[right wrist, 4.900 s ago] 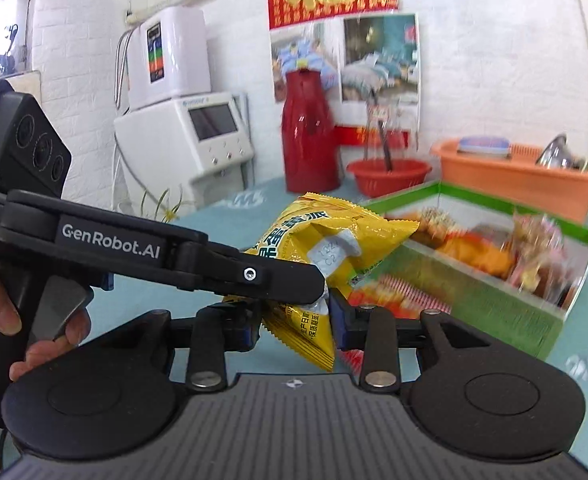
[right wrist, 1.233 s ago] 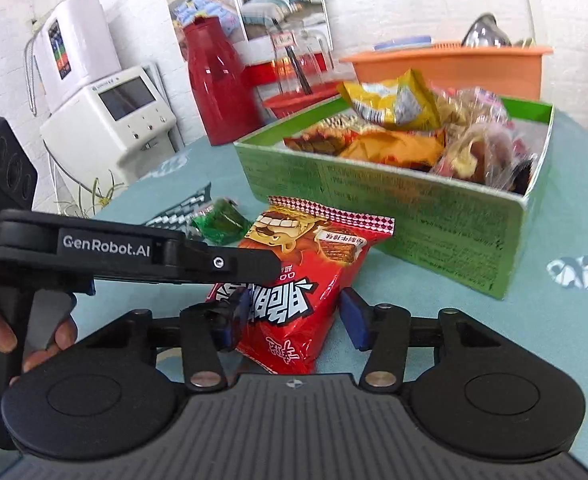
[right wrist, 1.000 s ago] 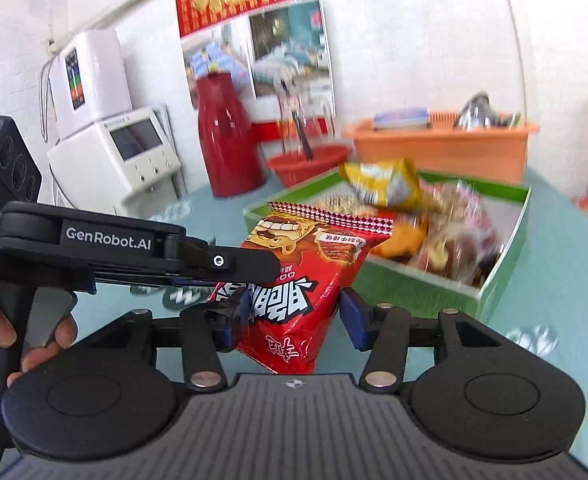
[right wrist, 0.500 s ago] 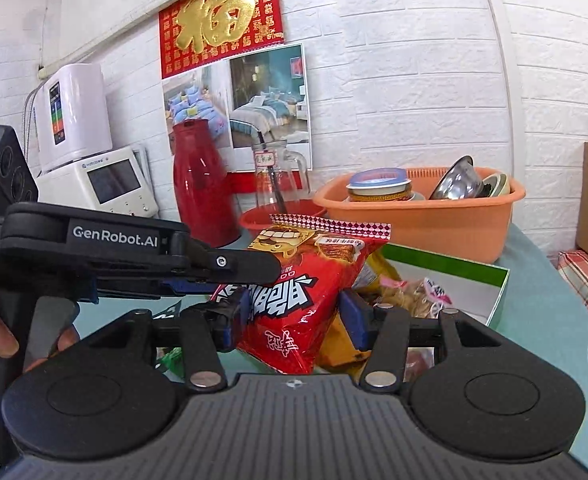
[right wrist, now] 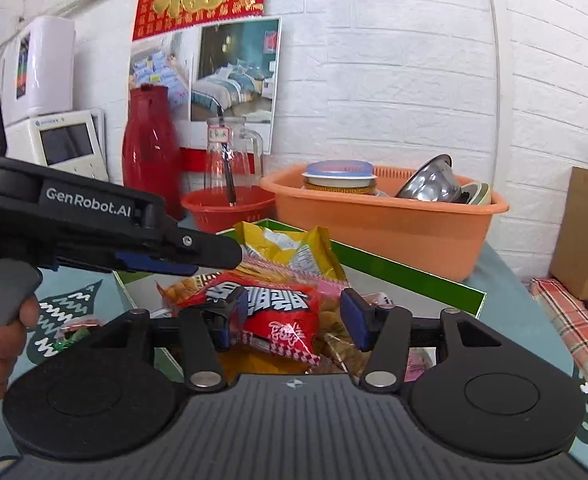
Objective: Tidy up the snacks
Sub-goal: 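Carry the red-and-white packet into the green box and release it, then grasp the orange stick snack with the left gripper while the right grasps the green packet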
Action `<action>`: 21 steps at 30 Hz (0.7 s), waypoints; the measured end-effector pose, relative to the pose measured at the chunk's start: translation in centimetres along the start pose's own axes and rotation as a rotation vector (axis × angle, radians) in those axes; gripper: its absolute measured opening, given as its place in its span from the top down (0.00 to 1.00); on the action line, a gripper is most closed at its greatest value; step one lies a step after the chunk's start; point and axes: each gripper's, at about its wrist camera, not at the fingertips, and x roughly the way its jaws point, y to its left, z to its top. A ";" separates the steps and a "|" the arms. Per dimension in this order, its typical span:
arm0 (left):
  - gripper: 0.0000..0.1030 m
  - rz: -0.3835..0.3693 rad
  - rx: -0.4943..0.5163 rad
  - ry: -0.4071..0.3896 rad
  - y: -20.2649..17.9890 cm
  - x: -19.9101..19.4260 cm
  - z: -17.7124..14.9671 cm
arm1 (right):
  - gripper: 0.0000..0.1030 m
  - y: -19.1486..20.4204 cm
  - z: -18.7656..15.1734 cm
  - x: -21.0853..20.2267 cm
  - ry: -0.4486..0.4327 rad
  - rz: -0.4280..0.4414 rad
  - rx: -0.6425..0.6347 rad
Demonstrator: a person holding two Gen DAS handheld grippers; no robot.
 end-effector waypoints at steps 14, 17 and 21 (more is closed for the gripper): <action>0.00 0.043 0.024 -0.049 0.2 -5.9 -0.8 | 0.00 0.8 0.0 -2.9 -0.034 0.044 0.053; 0.00 0.141 0.013 -0.106 1.3 -8.8 -1.4 | 0.00 1.4 0.1 -4.5 -0.038 0.083 0.057; 0.00 0.259 -0.040 -0.093 4.3 -10.7 -2.2 | 0.00 2.7 0.0 -6.4 -0.031 0.136 0.061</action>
